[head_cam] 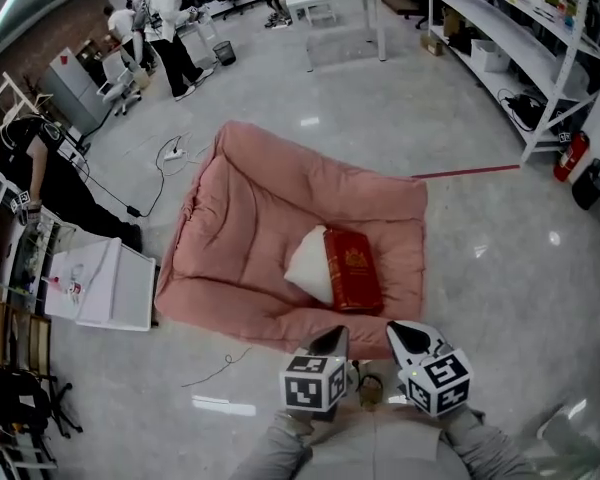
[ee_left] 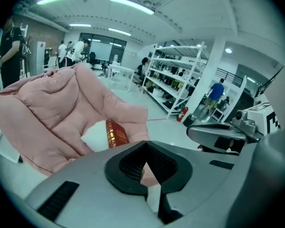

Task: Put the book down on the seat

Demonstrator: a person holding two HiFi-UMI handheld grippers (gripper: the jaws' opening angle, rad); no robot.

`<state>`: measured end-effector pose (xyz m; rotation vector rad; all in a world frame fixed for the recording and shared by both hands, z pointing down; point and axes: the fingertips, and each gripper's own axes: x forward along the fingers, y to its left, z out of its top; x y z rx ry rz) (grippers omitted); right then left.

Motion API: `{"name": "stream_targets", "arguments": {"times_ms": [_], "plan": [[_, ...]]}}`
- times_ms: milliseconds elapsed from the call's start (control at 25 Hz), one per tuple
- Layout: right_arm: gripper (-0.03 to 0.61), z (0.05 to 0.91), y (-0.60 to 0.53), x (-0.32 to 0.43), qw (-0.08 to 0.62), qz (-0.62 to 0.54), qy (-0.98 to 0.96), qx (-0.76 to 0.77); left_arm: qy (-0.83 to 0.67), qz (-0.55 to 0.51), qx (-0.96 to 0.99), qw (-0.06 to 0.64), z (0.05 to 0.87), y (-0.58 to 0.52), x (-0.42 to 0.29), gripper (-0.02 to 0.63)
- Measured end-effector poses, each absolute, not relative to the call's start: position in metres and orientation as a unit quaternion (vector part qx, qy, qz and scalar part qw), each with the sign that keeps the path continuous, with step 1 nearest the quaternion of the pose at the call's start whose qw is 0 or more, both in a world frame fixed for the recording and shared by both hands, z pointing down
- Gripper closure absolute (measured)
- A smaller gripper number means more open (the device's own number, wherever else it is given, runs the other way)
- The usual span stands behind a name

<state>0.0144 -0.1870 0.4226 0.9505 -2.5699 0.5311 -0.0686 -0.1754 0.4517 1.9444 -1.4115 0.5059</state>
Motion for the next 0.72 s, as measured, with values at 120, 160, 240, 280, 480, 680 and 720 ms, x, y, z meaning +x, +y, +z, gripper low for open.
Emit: {"name": "stream_targets", "arguments": {"times_ms": [120, 160, 240, 280, 480, 680, 720], "plan": [[0.574, 0.416, -0.186, 0.011, 0.172, 0.175, -0.911, 0.331, -0.543, 0.189, 0.748, 0.331, 0.446, -0.169, -0.071, 0.607], [0.574, 0.414, -0.186, 0.011, 0.171, 0.171, -0.912, 0.331, -0.544, 0.187, 0.749, 0.331, 0.445, -0.167, -0.072, 0.607], [0.574, 0.411, -0.186, 0.011, 0.170, 0.164, -0.914, 0.331, -0.544, 0.183, 0.750, 0.330, 0.444, -0.163, -0.073, 0.607], [0.573, 0.409, -0.186, 0.011, 0.169, 0.160, -0.914, 0.332, -0.543, 0.182, 0.750, 0.330, 0.444, -0.162, -0.074, 0.607], [0.574, 0.402, -0.183, 0.010, 0.167, 0.150, -0.916, 0.331, -0.545, 0.178, 0.752, 0.326, 0.440, -0.159, -0.076, 0.607], [0.574, 0.401, -0.183, 0.009, 0.168, 0.143, -0.918, 0.331, -0.546, 0.178, 0.753, 0.320, 0.439, -0.161, -0.077, 0.607], [0.574, 0.401, -0.183, 0.008, 0.167, 0.143, -0.918, 0.331, -0.546, 0.178, 0.753, 0.319, 0.439, -0.162, -0.078, 0.607]]}}
